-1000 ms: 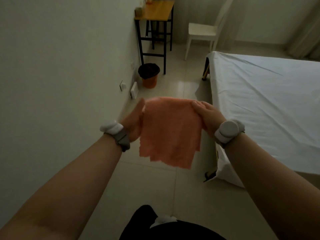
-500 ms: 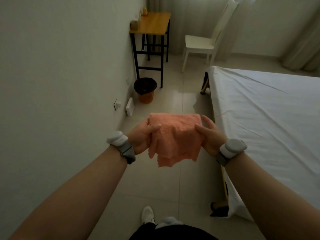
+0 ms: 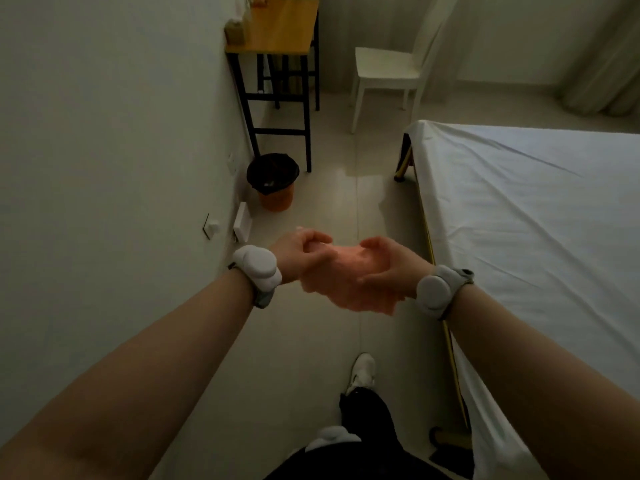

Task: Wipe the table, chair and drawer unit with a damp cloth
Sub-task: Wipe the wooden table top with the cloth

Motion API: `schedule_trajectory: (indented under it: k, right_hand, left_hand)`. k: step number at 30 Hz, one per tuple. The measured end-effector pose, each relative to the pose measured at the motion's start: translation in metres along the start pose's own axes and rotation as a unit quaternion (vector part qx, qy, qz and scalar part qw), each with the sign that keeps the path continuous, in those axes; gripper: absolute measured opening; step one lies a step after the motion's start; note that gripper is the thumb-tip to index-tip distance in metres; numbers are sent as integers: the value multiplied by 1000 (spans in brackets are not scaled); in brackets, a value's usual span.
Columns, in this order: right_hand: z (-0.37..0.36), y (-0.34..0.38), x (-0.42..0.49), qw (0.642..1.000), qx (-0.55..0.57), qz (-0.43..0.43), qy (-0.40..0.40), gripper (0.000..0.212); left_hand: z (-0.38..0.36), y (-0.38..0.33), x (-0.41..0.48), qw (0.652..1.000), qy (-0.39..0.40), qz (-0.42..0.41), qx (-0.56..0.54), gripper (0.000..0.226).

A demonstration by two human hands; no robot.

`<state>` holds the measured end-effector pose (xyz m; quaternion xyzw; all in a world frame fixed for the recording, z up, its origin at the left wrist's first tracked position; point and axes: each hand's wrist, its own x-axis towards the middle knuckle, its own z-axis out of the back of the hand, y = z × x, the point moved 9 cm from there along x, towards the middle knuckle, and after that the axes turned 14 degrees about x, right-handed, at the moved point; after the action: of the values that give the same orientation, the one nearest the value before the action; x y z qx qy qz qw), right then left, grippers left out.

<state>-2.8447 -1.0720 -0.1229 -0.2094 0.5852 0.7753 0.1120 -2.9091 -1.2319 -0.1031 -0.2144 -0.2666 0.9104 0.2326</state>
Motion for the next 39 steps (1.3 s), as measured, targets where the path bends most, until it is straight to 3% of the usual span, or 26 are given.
schedule_trajectory:
  k: [2,3,7,10,12,14,16,18,21,27,30,34,39]
  right_hand:
    - [31,17,37,996,-90,16,-3,64]
    - [37,21,44,990,-134,31,-14,57]
    - [96,55,92,964,-235,94,-81,20]
    - [138,66,129,961,-235,112,-94,18]
    - [155,72,153,985,-130,98,-56,15]
    - [166,76,172,996,-31,83,-26,14]
    - [178,85,190,994,58,90,-28,21]
    - [184,88,204,973,215,79,-31,38]
    - [189,94,237,914,402,56,-12,58]
    - [204,137,314,919,393,20,-21,28]
    - [211,168,355,928,370,25,-43,26]
    - [216,215,402,949,307,48,-56,33]
    - [232,257,450,954,279,94,-50,23]
  left_hand:
    - [11,-12,43,991,12,-30,128,53]
    - [11,-16,49,983,10,-43,176,53]
    - [34,-30,112,968,-50,-20,247,27]
    - [54,-28,160,950,-77,23,301,26]
    - [67,-31,184,962,-89,15,260,16]
    - [74,-30,201,990,-83,27,108,15]
    - [86,-21,220,993,-98,60,-1,11]
    - [94,-15,237,991,-111,58,-47,6]
    - [107,-5,271,985,-112,48,-122,8]
    - [159,23,350,983,-126,27,-133,16]
    - [190,38,386,986,-108,32,-120,12]
    - [217,38,438,996,-15,-36,-86,45]
    - [248,37,497,995,-23,-82,-48,48]
